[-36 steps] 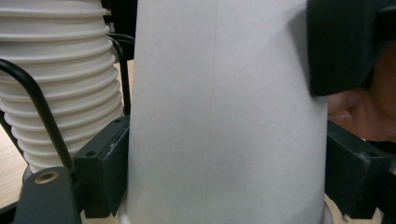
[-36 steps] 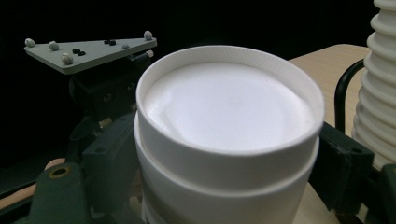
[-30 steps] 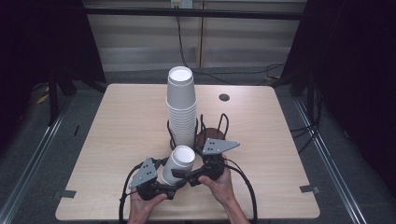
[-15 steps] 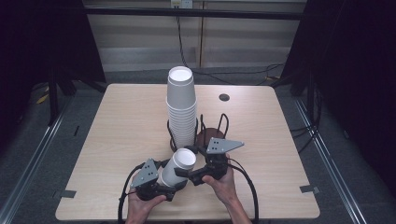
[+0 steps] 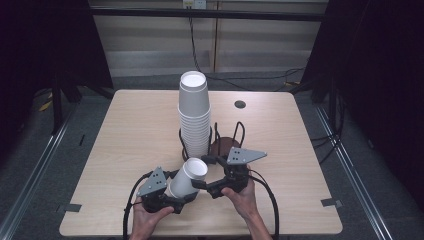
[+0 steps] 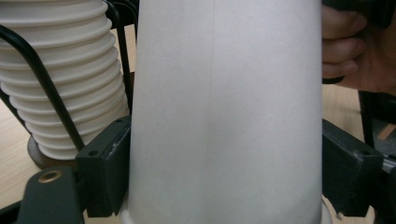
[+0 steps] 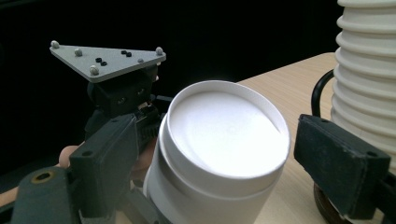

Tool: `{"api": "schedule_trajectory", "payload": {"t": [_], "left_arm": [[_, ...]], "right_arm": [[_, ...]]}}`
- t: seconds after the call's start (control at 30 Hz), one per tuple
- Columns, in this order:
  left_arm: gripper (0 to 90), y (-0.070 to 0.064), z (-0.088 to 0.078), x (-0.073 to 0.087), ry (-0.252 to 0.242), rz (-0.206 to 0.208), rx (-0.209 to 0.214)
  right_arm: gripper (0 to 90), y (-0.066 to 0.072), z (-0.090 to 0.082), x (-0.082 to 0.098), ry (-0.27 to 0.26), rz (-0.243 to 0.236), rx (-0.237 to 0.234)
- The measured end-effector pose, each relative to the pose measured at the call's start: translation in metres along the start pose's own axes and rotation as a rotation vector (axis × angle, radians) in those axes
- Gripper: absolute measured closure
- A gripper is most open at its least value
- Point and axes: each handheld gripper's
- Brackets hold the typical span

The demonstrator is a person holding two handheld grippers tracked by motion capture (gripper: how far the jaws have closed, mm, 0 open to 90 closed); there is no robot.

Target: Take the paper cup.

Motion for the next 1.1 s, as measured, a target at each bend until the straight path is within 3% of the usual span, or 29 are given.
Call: {"api": "schedule_trajectory", "payload": {"t": [0.07,0.47,0.5,0.67,1.1], "left_arm": [[16.9,0.000,-0.001,-0.001,0.023,0.003,-0.016],[17.2,0.005,-0.003,-0.010,0.109,0.010,0.006],[17.2,0.005,-0.004,-0.012,0.127,0.011,-0.012],[17.2,0.008,-0.007,-0.015,0.172,0.018,-0.021],[17.3,0.013,-0.008,-0.024,0.285,0.033,-0.017]], "right_arm": [[13.3,-0.001,-0.003,-0.001,0.001,-0.004,-0.001],[13.0,-0.006,-0.007,-0.002,0.048,-0.028,-0.004],[13.1,-0.007,-0.008,-0.001,0.067,-0.029,0.004],[13.1,-0.008,-0.010,0.004,0.099,-0.041,0.014],[13.3,-0.012,-0.010,0.006,0.234,-0.081,0.013]]}}
Point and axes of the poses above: each handheld gripper's, and its own axes: z roughly forward along the jaws, x roughly out of its underside, y roughly to its left, and after that the axes turned 15 degrees about x, right-handed
